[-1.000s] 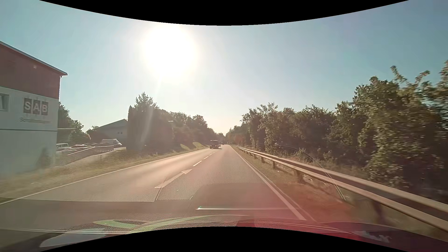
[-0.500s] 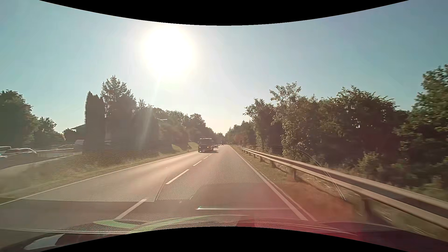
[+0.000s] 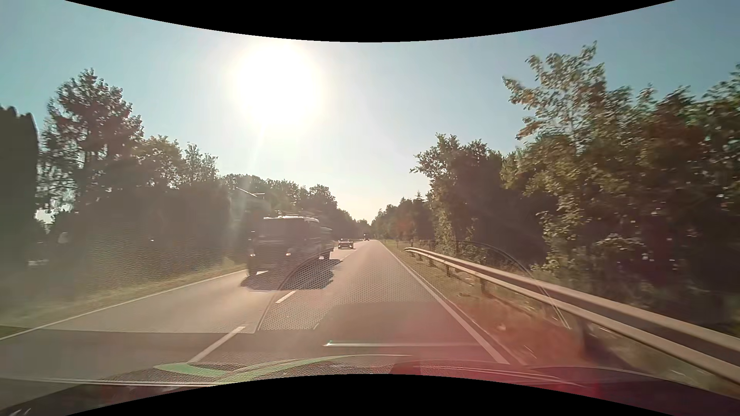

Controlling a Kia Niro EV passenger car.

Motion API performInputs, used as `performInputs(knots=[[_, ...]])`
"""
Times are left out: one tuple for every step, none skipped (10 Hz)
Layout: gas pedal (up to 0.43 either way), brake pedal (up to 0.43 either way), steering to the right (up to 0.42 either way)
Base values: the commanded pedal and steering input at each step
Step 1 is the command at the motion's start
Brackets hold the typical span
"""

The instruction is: Follow the waypoints while adhering to traffic rules and regulations

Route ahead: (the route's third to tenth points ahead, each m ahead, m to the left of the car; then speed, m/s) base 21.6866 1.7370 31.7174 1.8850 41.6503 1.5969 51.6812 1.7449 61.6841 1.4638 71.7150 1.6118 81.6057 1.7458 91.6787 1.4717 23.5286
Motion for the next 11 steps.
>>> performInputs(knots=[[0.157,0.000,-0.003],[0.157,0.000,-0.003],[0.157,0.000,-0.003],[0.157,0.000,-0.003],[0.157,0.000,-0.002],[0.157,0.000,-0.001],[0.157,0.000,-0.001],[0.157,0.000,-0.001],[0.157,0.000,-0.001],[0.157,0.000,0.000],[0.157,0.000,0.000]])
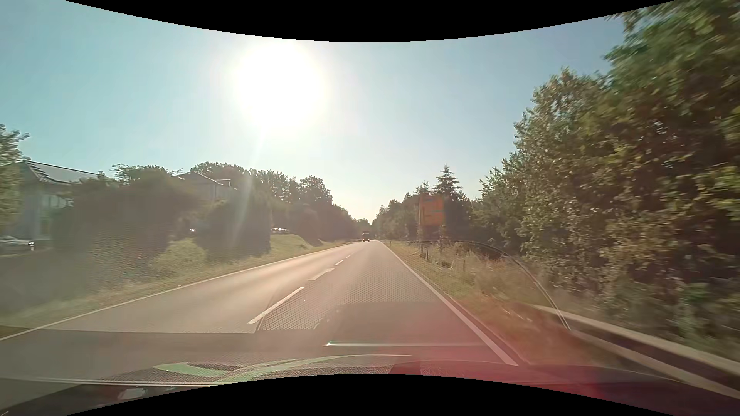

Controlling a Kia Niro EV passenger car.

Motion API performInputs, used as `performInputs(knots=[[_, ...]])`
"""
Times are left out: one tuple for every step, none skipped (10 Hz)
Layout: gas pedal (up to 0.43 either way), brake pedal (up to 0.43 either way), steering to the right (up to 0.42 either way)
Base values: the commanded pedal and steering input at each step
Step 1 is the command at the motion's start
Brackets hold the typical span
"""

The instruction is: Follow the waypoints while adhering to traffic rules and regulations

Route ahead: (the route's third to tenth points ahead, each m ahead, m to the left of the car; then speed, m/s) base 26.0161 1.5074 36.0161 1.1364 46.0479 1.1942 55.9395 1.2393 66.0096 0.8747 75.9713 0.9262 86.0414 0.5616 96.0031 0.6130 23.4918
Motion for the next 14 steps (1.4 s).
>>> performInputs(knots=[[0.157,0.000,0.000],[0.157,0.000,0.000],[0.157,0.000,0.000],[0.157,0.000,0.000],[0.157,0.000,0.000],[0.157,0.000,0.000],[0.169,0.000,0.000],[0.169,0.000,0.000],[0.169,0.000,0.000],[0.169,0.000,0.000],[0.169,0.000,0.000],[0.169,0.000,0.000],[0.169,0.000,0.000],[0.169,0.000,0.000]])
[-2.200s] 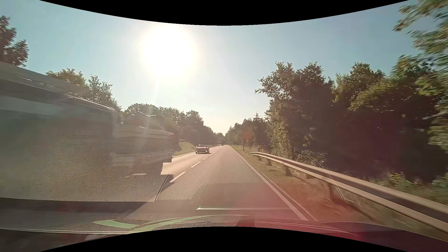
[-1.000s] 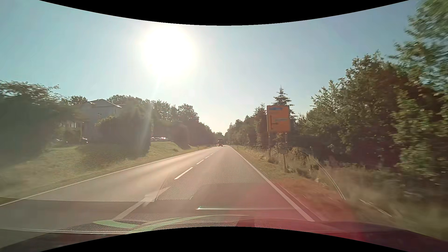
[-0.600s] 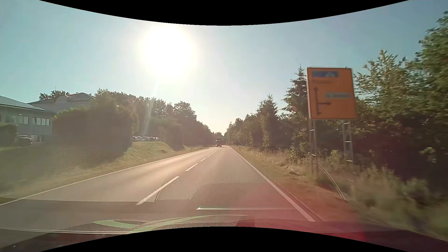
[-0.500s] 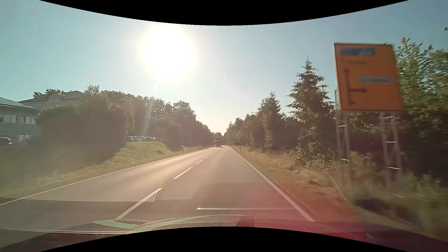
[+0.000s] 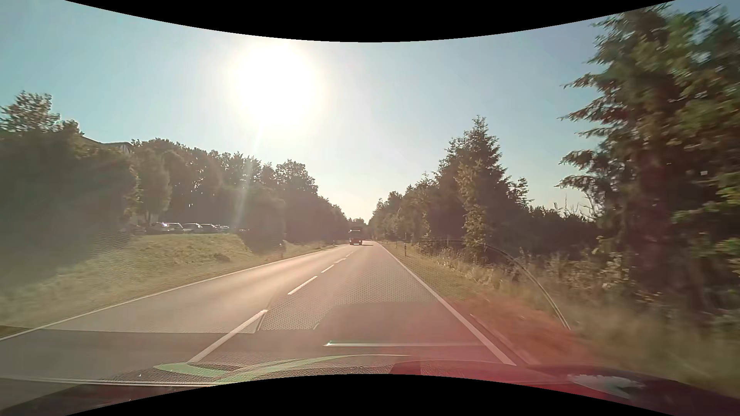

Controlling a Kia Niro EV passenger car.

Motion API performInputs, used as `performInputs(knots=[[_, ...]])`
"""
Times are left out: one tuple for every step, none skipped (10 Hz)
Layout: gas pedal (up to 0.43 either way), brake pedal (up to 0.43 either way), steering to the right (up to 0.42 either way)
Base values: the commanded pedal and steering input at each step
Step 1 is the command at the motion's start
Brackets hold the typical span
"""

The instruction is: Follow the waypoints while adhering to traffic rules and regulations

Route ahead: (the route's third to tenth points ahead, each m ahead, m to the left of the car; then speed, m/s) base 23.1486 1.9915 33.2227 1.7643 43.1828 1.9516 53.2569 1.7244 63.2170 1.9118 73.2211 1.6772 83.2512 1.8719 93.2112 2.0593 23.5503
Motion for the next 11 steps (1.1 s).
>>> performInputs(knots=[[0.169,0.000,0.000],[0.169,0.000,0.000],[0.169,0.000,0.000],[0.169,0.000,-0.001],[0.169,0.000,-0.002],[0.169,0.000,-0.001],[0.177,0.000,-0.002],[0.177,0.000,-0.003],[0.177,0.000,-0.004],[0.177,0.000,-0.005],[0.177,0.000,-0.005]])
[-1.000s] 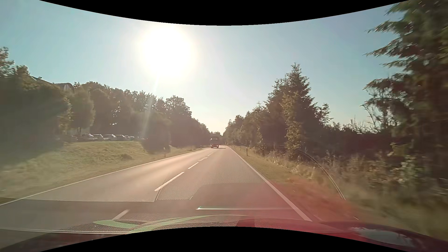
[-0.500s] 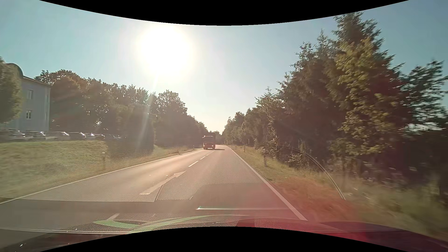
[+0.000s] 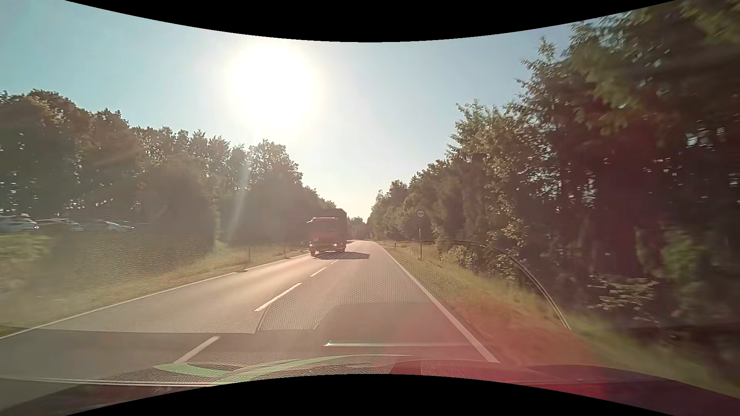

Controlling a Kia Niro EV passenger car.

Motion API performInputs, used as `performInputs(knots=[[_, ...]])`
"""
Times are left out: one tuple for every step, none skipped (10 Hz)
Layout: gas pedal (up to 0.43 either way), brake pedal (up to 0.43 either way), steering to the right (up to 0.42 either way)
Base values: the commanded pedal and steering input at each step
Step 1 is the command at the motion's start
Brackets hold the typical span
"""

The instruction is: Follow the waypoints while adhering to traffic rules and regulations

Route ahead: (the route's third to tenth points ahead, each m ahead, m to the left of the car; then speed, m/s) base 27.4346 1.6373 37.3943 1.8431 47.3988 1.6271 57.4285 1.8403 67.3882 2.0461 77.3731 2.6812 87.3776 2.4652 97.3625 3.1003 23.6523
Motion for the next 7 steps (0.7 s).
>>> performInputs(knots=[[0.189,0.000,-0.005],[0.189,0.000,-0.004],[0.189,0.000,-0.004],[0.189,0.000,-0.003],[0.189,0.000,-0.003],[0.189,0.000,-0.003],[0.189,0.000,-0.003]])
